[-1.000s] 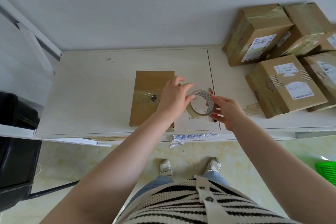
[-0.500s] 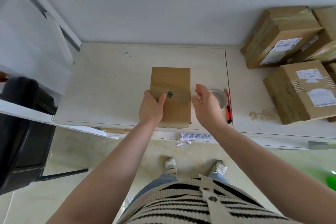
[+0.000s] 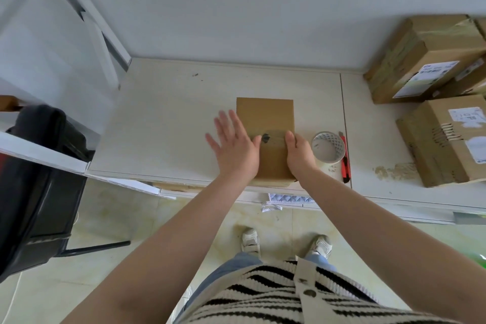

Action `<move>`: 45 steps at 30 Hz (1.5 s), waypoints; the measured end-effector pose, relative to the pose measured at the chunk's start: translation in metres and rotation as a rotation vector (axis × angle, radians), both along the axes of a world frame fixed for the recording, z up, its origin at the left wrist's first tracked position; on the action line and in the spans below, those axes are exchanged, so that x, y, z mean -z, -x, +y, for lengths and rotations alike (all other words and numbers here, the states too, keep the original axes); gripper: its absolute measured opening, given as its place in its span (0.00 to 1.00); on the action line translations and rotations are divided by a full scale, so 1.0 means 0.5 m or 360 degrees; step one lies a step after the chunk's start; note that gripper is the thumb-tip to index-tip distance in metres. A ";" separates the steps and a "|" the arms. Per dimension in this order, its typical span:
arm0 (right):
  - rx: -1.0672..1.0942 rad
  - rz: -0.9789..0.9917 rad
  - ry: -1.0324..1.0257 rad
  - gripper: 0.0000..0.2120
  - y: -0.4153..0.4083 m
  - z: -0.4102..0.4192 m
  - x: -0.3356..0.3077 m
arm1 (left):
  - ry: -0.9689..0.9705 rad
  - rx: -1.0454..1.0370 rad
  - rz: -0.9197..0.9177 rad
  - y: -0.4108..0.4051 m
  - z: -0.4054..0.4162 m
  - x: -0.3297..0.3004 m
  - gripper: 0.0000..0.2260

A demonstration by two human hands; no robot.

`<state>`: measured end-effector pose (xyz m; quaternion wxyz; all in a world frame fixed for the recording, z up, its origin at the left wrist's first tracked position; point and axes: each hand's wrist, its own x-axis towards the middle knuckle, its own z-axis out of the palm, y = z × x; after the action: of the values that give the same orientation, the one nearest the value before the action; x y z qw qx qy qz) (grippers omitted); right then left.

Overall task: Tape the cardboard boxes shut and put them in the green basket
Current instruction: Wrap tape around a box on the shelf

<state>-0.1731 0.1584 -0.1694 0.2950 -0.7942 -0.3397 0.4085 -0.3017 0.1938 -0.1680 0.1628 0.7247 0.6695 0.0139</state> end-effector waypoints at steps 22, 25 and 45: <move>-0.0056 0.0324 -0.0238 0.24 -0.037 0.027 -0.066 | 0.1374 -0.0648 -0.1839 0.007 0.070 -0.061 0.42; -0.0026 0.0596 -0.0094 0.19 -0.010 0.012 -0.048 | 0.1307 -0.0739 -0.1843 0.008 0.067 -0.037 0.34; 0.0121 0.1317 0.0169 0.34 -0.042 -0.007 -0.115 | 0.1624 -0.0549 -0.2732 0.126 0.047 -0.017 0.25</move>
<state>-0.1519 0.1547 -0.1120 0.3802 -0.5890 -0.1414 0.6989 -0.3647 0.2175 -0.1596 0.8750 0.2071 0.3478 0.2656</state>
